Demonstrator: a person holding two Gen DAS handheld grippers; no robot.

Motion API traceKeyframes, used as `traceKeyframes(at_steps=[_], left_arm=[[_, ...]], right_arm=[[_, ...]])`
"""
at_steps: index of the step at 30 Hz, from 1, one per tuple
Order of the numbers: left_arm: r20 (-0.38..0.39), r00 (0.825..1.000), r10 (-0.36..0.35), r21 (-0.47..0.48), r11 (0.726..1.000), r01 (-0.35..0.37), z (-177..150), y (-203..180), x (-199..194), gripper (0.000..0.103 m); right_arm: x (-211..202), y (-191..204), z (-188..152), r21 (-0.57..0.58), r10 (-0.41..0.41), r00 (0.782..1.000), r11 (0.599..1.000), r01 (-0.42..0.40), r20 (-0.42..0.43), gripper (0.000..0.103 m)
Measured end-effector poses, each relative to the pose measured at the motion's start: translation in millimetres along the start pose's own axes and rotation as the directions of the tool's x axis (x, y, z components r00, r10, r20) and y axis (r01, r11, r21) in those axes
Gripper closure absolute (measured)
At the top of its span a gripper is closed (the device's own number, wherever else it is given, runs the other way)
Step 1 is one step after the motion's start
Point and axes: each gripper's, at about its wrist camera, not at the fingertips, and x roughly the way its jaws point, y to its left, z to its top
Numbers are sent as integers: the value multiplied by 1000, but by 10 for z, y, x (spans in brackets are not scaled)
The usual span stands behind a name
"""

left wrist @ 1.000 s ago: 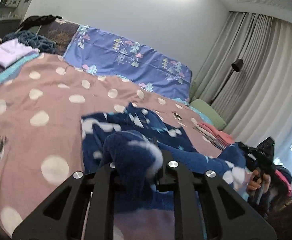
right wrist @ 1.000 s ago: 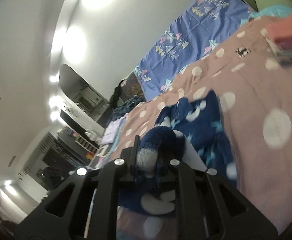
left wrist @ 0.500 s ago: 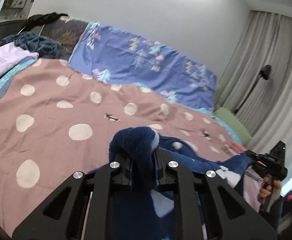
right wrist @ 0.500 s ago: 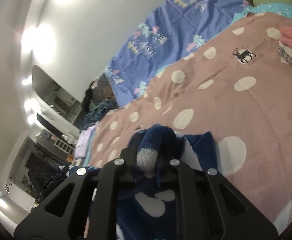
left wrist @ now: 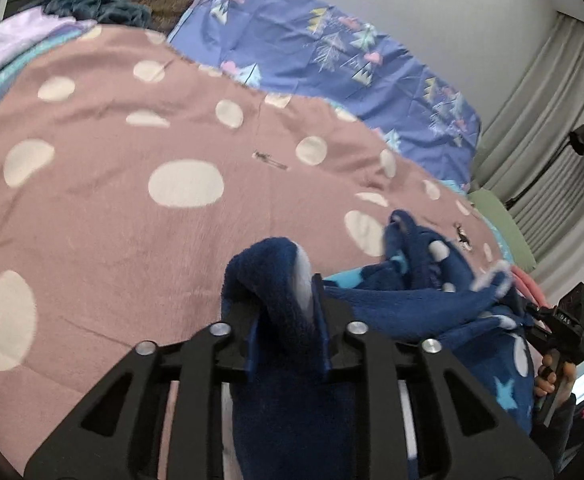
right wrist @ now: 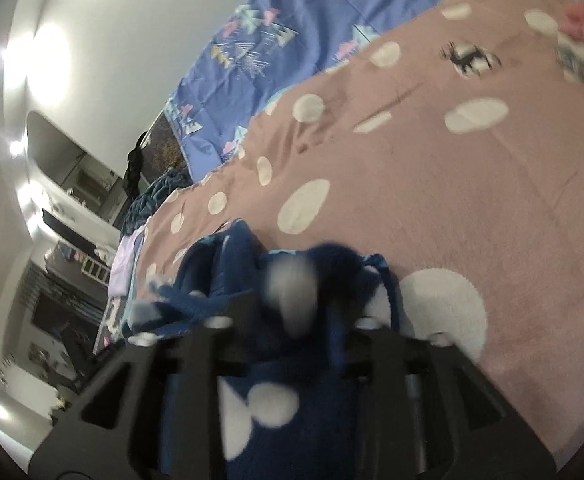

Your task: Fold small clothes

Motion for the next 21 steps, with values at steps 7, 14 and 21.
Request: traceKeyframes(at_steps=[7,14,21], left_arm=[[118,993,-30,139,990,13,-170,-117,-727,32],[-95,993,74,241,969,-50,-88,-144,-62,28],[-174,985,-18,72,997,31,298,42,511,95]], right_arm=[[-405,191,-83,-284,-131,990,948,142,58,34],[161,153,62,-360,-158,979,927,101,-131,29],[487,26,448,-211,-14,981,977,-27,-193,92]])
